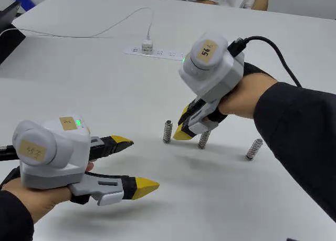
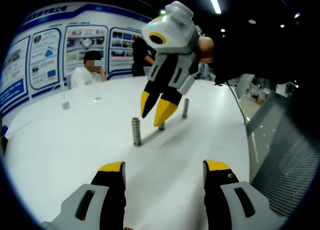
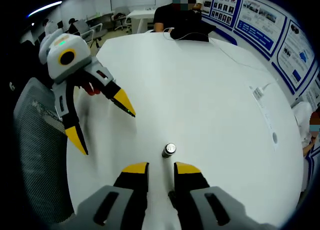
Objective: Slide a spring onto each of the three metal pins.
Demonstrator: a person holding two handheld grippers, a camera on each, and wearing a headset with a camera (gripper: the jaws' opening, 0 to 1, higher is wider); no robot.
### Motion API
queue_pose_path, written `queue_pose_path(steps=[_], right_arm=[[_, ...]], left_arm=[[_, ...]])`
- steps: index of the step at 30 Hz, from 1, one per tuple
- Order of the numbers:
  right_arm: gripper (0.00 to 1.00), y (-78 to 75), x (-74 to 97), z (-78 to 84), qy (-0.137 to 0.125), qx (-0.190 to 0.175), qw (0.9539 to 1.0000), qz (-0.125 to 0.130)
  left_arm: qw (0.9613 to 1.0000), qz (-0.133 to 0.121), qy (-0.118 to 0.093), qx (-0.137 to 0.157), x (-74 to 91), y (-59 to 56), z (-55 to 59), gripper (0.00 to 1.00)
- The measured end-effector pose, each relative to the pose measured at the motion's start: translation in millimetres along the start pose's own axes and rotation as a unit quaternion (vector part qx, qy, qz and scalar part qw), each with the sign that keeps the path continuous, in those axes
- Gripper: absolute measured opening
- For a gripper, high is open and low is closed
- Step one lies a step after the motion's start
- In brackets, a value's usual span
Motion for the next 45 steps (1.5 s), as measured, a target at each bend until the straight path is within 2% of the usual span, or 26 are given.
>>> queue_pose_path(steps=[9,22,32,45], right_arm=[[0.22,6.7,8.3,3.4,-0.024,-0.006,0.9996,0.009],[0.24,22.2,21.5,14.9,-0.061,-0.034,0.9973,0.02],[0.24,31.3,32.6,30.7,-0.078,-0.052,0.9949,0.037],[0.25,39.2,47.6,54.9,-0.107,-0.09,0.9888,0.054]], left_arm=[[1.0,0.0,-0.001,0.002,-0.8,1.0,0.0,0.65],[1.0,0.003,-0.002,0.002,-3.0,-1.8,-2.7,0.67],[1.0,0.003,-0.003,0.003,-4.1,-1.2,-4.1,0.68],[1.0,0.001,-0.002,0.005,-6.0,-3.2,-6.4,0.7]])
Point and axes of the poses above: the centre of the closed fingertips' face, and the gripper's own axes: x roughly backward along the fingers, y roughly to its left, z roughly out of its underside, the point moved 3 cm from there along x, roughly backward along the fingers, and after that the axes turned 2 degrees about x, right-handed, at the moved point
